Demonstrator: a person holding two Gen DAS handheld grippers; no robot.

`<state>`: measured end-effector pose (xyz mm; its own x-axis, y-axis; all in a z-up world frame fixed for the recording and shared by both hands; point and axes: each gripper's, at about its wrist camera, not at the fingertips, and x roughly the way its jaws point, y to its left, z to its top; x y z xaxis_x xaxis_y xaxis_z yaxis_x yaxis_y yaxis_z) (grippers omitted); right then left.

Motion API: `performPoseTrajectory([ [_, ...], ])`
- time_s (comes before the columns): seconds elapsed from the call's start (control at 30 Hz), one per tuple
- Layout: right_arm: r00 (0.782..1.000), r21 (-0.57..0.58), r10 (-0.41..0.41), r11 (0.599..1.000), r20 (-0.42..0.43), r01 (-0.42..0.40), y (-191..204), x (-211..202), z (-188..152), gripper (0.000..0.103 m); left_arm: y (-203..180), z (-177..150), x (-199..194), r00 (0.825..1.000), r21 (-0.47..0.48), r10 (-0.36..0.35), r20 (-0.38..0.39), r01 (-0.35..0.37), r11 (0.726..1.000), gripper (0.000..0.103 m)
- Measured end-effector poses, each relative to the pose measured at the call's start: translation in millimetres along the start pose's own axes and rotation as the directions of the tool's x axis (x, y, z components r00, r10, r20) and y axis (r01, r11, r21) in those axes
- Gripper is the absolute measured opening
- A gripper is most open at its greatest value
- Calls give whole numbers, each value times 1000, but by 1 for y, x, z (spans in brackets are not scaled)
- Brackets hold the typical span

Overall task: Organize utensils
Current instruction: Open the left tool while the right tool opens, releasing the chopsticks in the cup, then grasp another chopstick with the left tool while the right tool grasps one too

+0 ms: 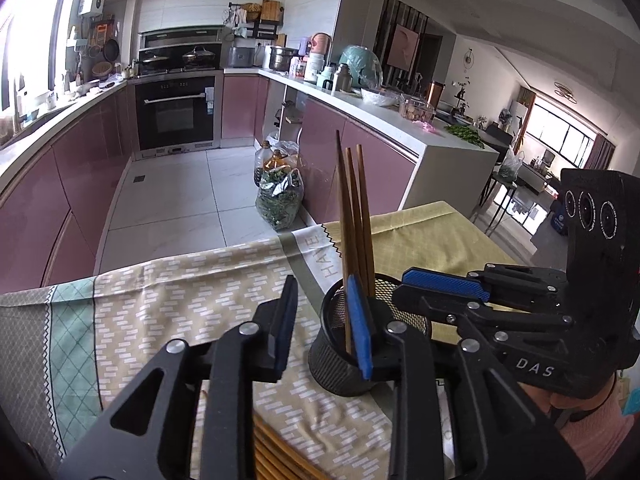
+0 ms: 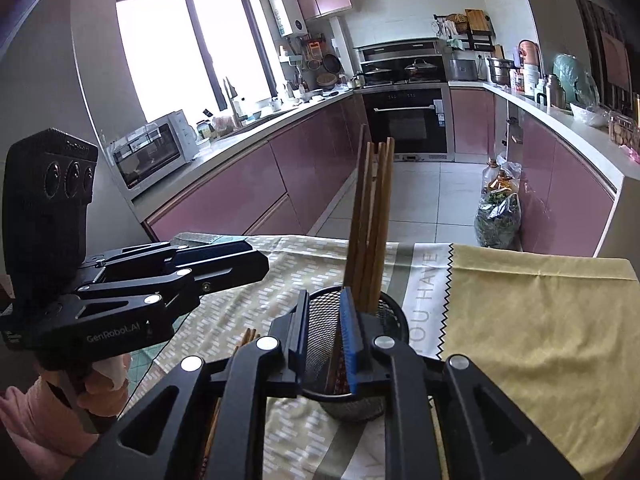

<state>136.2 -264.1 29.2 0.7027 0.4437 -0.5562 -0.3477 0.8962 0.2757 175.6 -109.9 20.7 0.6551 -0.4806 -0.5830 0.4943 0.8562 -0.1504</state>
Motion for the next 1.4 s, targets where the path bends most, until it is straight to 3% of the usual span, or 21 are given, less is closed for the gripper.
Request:
performPoseTrajectory([
  [0.2,997,-82,82,993,7,-81,35,-18,-19,33,23,-33,-47,995,-18,63,79,-62,998,53],
  [0.33,992,-108,107,988,-60,-113,54,-5,-40,37,40,-62,-59,994,-47,102,51,-99,994,59],
  [0.57,975,-76,103,990,-196,-120,63,34,-77,37,54,-112,-47,990,-66,121,-75,-126,990,59],
  [0.8,967,-72,72,993,-246,-92,66,49,-98,37,57,-146,-28,975,-84,131,-180,-148,985,59],
  [1.4,962,-108,25,993,-272,-56,72,56,-106,37,49,-160,-13,952,-66,162,-258,-185,981,56],
])
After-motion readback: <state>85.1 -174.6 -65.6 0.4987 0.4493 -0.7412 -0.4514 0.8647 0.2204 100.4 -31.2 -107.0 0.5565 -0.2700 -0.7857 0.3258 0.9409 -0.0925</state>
